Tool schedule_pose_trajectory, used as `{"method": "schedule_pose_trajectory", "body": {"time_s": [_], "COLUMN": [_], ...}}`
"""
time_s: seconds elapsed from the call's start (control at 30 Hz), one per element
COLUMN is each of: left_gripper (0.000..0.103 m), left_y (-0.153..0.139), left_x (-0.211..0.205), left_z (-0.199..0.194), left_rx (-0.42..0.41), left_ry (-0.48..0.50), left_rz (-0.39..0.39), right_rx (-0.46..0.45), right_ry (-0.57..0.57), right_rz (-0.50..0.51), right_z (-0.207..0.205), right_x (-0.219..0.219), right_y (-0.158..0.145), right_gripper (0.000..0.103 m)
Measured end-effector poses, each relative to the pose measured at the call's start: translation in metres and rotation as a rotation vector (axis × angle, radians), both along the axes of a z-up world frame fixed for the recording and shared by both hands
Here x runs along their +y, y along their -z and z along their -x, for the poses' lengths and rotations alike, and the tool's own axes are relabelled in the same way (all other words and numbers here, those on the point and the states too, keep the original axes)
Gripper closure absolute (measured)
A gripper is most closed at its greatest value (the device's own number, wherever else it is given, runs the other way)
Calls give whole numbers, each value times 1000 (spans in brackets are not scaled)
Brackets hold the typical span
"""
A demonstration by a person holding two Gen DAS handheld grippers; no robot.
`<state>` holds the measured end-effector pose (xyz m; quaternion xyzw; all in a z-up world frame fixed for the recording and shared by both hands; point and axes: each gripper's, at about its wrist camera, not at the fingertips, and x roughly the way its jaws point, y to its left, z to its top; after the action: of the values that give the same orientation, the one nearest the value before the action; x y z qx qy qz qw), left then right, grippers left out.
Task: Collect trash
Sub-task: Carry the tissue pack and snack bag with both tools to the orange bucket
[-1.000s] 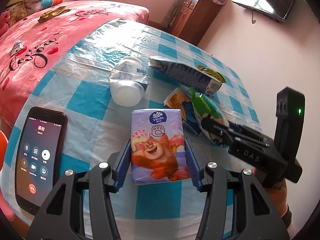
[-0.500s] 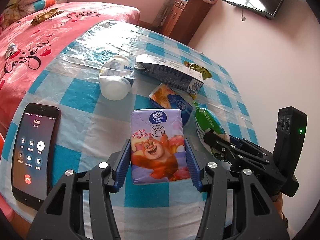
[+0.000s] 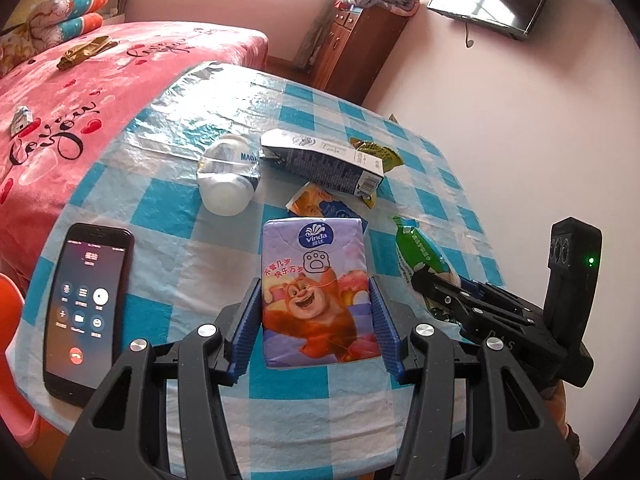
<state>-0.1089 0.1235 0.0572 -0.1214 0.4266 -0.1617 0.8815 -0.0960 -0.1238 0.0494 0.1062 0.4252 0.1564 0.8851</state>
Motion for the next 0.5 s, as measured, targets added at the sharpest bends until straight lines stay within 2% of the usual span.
{"method": "schedule_pose_trajectory", "body": {"time_s": [0.5], "left_gripper": [50], "left_y": [-28], "left_x": [28], "left_z": [24], "left_rx": [-95], "left_ry": [-45], "left_rz": [-62], "right_rx": [-14], "right_ry": [-14], "right_rz": [-40], "right_z": [10], "right_x": [12], "right_y": [-21], "right_gripper": [62]}}
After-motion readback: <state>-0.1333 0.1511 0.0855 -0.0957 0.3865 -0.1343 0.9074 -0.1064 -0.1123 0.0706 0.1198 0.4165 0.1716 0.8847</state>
